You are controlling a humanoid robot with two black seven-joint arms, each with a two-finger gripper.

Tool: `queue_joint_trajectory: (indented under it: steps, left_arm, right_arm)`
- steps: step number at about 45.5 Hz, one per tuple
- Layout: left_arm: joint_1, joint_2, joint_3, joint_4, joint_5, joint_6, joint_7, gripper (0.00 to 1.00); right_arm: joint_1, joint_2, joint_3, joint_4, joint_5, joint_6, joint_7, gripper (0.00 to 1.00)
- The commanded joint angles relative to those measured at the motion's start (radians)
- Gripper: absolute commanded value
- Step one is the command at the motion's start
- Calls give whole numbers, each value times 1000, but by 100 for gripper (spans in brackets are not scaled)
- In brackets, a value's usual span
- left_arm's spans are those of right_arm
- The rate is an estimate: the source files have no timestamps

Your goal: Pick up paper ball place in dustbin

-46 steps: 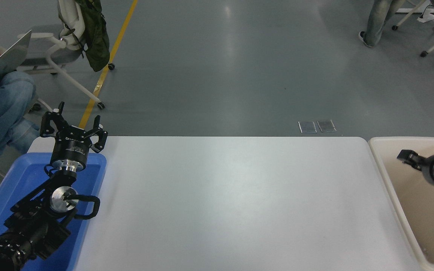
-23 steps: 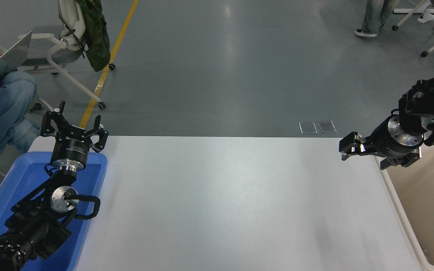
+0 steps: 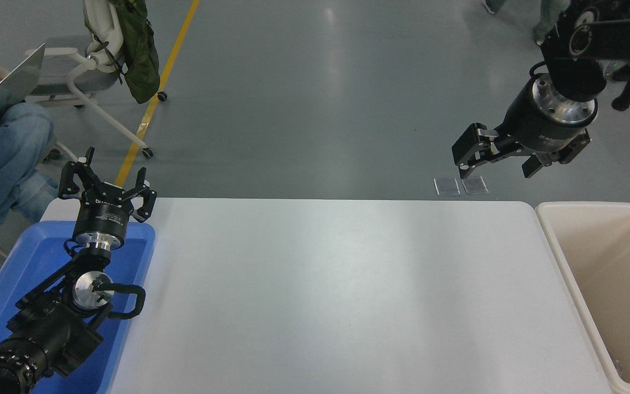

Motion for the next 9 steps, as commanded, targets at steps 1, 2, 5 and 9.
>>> queue_joint_trajectory:
  steps: [1,2,5,9]
  left_arm:
    - [0,-2,0,0,1,2,0,99]
    - [0,-2,0,0,0,2,0,99]
    - [0,0,0,0,1,2,0,99]
    - [0,-2,0,0,1,2,0,99]
  right_arm:
    - [41,14,-39,7,12,10,1,100]
    - [43,14,-46,7,13,10,-1,100]
    - [58,16,-63,7,25,10,-1,100]
    - [86,16,-86,7,30,10,-1,100]
